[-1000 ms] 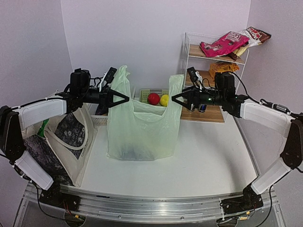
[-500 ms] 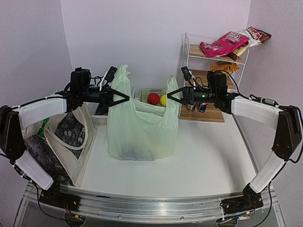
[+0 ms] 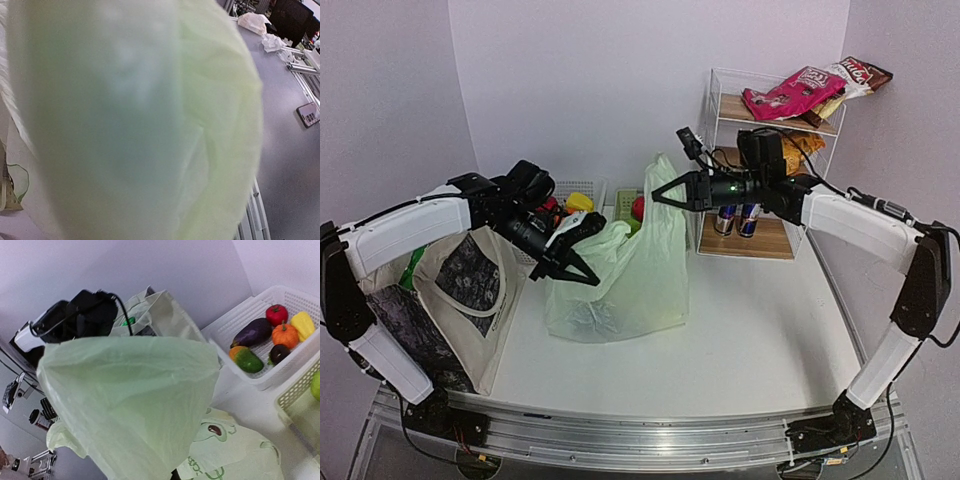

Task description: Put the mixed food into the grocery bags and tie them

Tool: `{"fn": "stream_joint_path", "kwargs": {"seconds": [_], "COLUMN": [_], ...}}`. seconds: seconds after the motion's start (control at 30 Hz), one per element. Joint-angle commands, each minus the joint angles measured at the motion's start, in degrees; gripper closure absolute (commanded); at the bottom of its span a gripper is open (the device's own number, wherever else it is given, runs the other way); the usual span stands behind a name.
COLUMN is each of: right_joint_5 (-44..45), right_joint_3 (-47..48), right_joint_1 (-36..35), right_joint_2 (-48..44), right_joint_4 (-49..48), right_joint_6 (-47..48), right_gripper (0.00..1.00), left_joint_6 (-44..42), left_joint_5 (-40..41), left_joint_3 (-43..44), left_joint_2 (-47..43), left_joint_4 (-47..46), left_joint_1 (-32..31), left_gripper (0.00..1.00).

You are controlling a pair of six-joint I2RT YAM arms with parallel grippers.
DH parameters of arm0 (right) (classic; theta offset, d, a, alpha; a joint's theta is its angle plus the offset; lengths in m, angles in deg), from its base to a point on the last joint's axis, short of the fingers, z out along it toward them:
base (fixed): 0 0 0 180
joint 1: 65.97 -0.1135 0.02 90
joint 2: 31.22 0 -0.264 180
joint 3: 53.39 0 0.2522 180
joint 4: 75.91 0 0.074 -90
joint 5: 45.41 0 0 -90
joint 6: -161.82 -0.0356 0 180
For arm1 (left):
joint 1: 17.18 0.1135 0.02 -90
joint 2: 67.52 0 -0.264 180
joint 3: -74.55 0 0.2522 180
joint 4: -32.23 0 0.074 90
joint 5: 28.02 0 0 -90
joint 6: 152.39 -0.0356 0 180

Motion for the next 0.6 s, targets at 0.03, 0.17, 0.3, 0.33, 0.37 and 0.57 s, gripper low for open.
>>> {"fn": "stream_joint_path", "kwargs": {"seconds": [0.03, 0.17, 0.3, 0.33, 0.37, 0.57], "right_joint_5": [-1.1, -2.1, -3.3, -4.0, -4.4, -4.4], "right_joint_3": [3.2, 3.3, 9.0, 10.8, 12.6, 17.6], "right_joint_1": [-3.8, -6.0, -8.3, -8.6, -9.0, -10.5], "right_joint_2": [-2.3, -1.9, -1.4, -1.2, -1.1, -0.5], "right_joint_4": [10.2, 12.9, 21.3, 23.0, 24.8, 29.5], "right_joint_6": [3.5, 2.1, 3.8, 3.8, 4.0, 4.8], "right_gripper": [1.00, 1.00, 1.00, 1.00, 1.00, 1.00], "left_joint_6": [-9.2, -8.7, -8.8, -8.8, -8.9, -5.9], "left_joint_5": [6.1, 8.7, 12.0, 12.4, 12.7, 14.1], "left_joint_3": [8.1, 14.4, 18.2, 18.9, 20.1, 27.8], "left_joint_2": [2.5, 4.8, 5.1, 5.0, 5.1, 6.3], "left_joint_4": [17.6, 23.0, 27.8, 29.2, 30.1, 32.6], "left_joint_1": [-0.4, -2.3, -5.9, -6.3, -6.7, -9.9], "left_gripper": [1.00, 1.00, 1.00, 1.00, 1.00, 1.00]}}
